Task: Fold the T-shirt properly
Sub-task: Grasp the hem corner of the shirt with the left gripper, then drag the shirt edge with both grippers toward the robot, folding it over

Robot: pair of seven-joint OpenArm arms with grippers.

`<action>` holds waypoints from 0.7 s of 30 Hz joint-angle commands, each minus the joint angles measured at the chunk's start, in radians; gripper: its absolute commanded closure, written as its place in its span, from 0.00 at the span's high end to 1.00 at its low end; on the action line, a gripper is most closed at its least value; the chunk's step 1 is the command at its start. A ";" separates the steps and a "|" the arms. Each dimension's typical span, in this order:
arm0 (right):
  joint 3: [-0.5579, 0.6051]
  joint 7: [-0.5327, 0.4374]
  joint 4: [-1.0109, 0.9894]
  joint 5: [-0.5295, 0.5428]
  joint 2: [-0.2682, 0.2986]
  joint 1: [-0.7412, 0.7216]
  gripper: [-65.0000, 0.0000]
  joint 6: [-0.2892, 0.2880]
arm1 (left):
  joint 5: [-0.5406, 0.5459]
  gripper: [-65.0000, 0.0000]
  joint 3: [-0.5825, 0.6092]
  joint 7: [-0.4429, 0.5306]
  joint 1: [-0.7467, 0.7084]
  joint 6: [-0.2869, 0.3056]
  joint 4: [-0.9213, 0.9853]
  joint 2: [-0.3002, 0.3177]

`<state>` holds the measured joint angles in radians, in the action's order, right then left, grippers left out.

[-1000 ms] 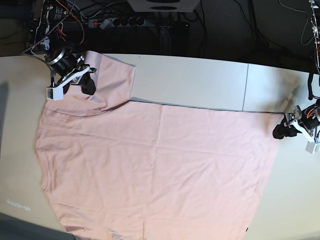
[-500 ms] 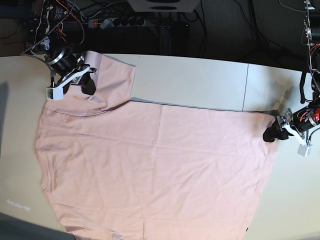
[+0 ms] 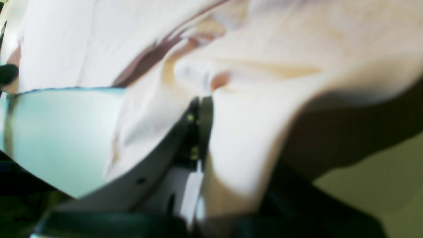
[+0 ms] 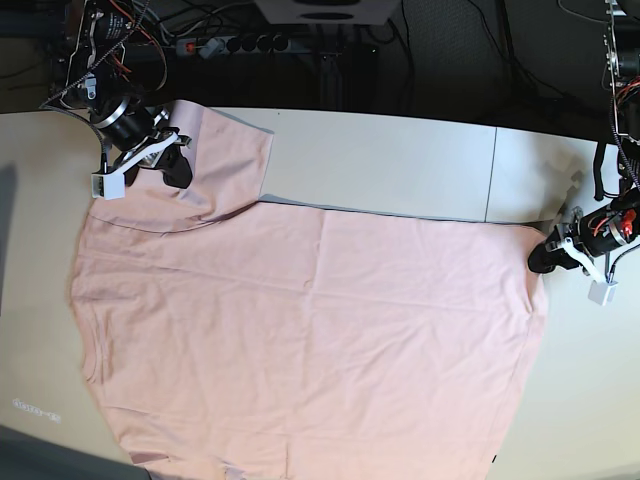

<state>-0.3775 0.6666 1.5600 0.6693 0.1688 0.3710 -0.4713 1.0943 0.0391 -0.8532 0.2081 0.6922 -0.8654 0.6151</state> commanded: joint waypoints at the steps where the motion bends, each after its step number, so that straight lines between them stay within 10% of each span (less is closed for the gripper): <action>1: -0.002 0.035 0.003 -0.022 0.006 0.006 0.00 -0.056 | -0.025 0.00 0.002 -0.034 0.006 0.006 -0.003 0.014; 11: -0.002 0.051 0.008 0.042 0.017 0.006 0.00 -0.056 | 0.048 0.00 -0.001 -0.054 0.028 0.006 -0.010 0.018; 21: -0.120 0.146 0.056 0.238 0.110 0.006 0.00 -0.057 | 0.389 0.00 -0.002 -0.351 0.058 0.006 -0.080 0.084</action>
<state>-0.4923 0.8238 1.5986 0.8845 0.2665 0.3824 -0.4732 1.4574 0.0441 -1.2125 0.2420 0.6903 -0.9283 0.6765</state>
